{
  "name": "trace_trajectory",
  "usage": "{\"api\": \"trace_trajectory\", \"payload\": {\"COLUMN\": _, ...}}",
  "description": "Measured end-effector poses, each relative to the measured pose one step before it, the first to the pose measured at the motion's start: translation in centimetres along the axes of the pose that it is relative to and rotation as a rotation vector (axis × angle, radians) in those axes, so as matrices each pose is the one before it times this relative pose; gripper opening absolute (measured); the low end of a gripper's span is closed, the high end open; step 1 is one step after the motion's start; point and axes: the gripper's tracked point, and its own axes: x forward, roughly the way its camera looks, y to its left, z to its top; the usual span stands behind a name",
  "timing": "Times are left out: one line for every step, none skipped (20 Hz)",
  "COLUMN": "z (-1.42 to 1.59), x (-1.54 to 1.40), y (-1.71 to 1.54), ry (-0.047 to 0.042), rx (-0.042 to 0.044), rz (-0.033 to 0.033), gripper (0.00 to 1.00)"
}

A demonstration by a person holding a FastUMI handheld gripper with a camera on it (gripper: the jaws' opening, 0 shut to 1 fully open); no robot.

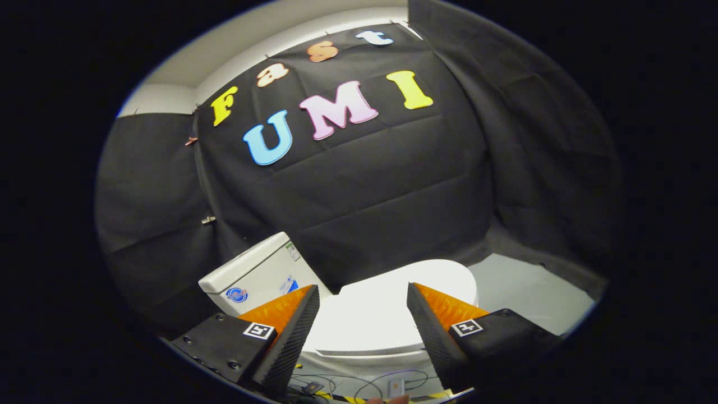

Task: Open the toilet lid.

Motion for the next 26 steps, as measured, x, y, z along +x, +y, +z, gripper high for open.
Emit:
{"api": "trace_trajectory", "payload": {"z": -0.774, "x": 0.278, "y": -1.108, "ry": 0.01838, "rx": 0.04289, "rz": -0.00497, "gripper": 0.98}}
{"api": "trace_trajectory", "payload": {"z": -0.670, "x": 0.283, "y": -1.026, "ry": 0.01874, "rx": 0.04049, "rz": -0.00604, "gripper": 0.98}}
{"api": "trace_trajectory", "payload": {"z": -0.511, "x": 0.232, "y": -1.206, "ry": 0.01158, "rx": 0.04236, "rz": -0.00500, "gripper": 0.98}}
{"api": "trace_trajectory", "payload": {"z": -0.265, "x": 0.379, "y": -1.204, "ry": 0.01328, "rx": 0.04397, "rz": -0.01263, "gripper": 0.98}}
{"api": "trace_trajectory", "payload": {"z": -0.556, "x": 0.285, "y": -1.305, "ry": 0.01026, "rx": 0.04357, "rz": -0.01156, "gripper": 0.98}}
{"api": "trace_trajectory", "payload": {"z": -0.376, "x": 0.368, "y": -1.217, "ry": 0.00970, "rx": 0.04453, "rz": -0.00942, "gripper": 0.98}}
{"api": "trace_trajectory", "payload": {"z": -0.420, "x": 0.294, "y": -1.330, "ry": 0.00765, "rx": 0.04104, "rz": -0.00706, "gripper": 0.98}}
{"api": "trace_trajectory", "payload": {"z": -0.514, "x": 0.505, "y": -1.273, "ry": 0.01713, "rx": 0.04291, "rz": -0.01236, "gripper": 0.98}}
{"api": "trace_trajectory", "payload": {"z": -0.539, "x": 0.782, "y": -1.215, "ry": 0.01941, "rx": 0.04075, "rz": -0.01645, "gripper": 0.98}}
{"api": "trace_trajectory", "payload": {"z": -0.505, "x": 0.533, "y": -1.070, "ry": 0.02066, "rx": 0.03520, "rz": -0.01271, "gripper": 0.98}}
{"api": "trace_trajectory", "payload": {"z": -0.670, "x": -0.071, "y": -1.274, "ry": 0.02087, "rx": 0.03240, "rz": -0.01532, "gripper": 0.98}}
{"api": "trace_trajectory", "payload": {"z": -0.771, "x": 0.481, "y": -1.344, "ry": 0.02510, "rx": 0.02676, "rz": -0.02120, "gripper": 0.98}}
{"api": "trace_trajectory", "payload": {"z": -0.884, "x": 0.319, "y": -1.313, "ry": 0.02720, "rx": 0.02638, "rz": -0.01261, "gripper": 0.98}}
{"api": "trace_trajectory", "payload": {"z": -0.573, "x": 0.553, "y": -1.213, "ry": 0.03167, "rx": 0.02546, "rz": -0.01539, "gripper": 0.98}}
{"api": "trace_trajectory", "payload": {"z": -0.797, "x": 0.379, "y": -1.027, "ry": 0.03122, "rx": 0.02164, "rz": -0.00835, "gripper": 0.98}}
{"api": "trace_trajectory", "payload": {"z": -0.586, "x": 0.344, "y": -0.886, "ry": 0.03123, "rx": 0.01929, "rz": -0.01300, "gripper": 0.98}}
{"api": "trace_trajectory", "payload": {"z": -0.480, "x": 0.482, "y": -0.915, "ry": 0.02599, "rx": 0.01625, "rz": -0.00848, "gripper": 0.98}}
{"api": "trace_trajectory", "payload": {"z": -0.287, "x": 0.381, "y": -0.873, "ry": 0.02262, "rx": 0.01294, "rz": -0.01041, "gripper": 0.98}}
{"api": "trace_trajectory", "payload": {"z": -0.216, "x": 0.612, "y": -0.487, "ry": 0.02151, "rx": 0.01221, "rz": -0.00828, "gripper": 0.98}}
{"api": "trace_trajectory", "payload": {"z": -0.305, "x": 0.692, "y": -0.583, "ry": 0.02419, "rx": 0.01434, "rz": -0.00745, "gripper": 0.98}}
{"api": "trace_trajectory", "payload": {"z": -0.277, "x": 0.340, "y": -0.538, "ry": 0.02415, "rx": 0.01839, "rz": -0.00158, "gripper": 0.98}}
{"api": "trace_trajectory", "payload": {"z": -0.232, "x": 0.923, "y": -0.441, "ry": 0.02396, "rx": 0.02299, "rz": 0.00023, "gripper": 0.96}}
{"api": "trace_trajectory", "payload": {"z": -0.280, "x": 0.271, "y": -0.135, "ry": 0.01965, "rx": 0.01712, "rz": 0.00311, "gripper": 0.96}}
{"api": "trace_trajectory", "payload": {"z": -0.254, "x": 0.605, "y": -0.094, "ry": 0.01298, "rx": 0.01306, "rz": 0.00281, "gripper": 0.96}}
{"api": "trace_trajectory", "payload": {"z": 0.049, "x": 0.440, "y": -0.214, "ry": 0.00930, "rx": 0.00895, "rz": -0.00654, "gripper": 0.84}}
{"api": "trace_trajectory", "payload": {"z": -0.098, "x": 0.472, "y": 0.091, "ry": 0.01396, "rx": 0.00909, "rz": 0.00583, "gripper": 0.73}}
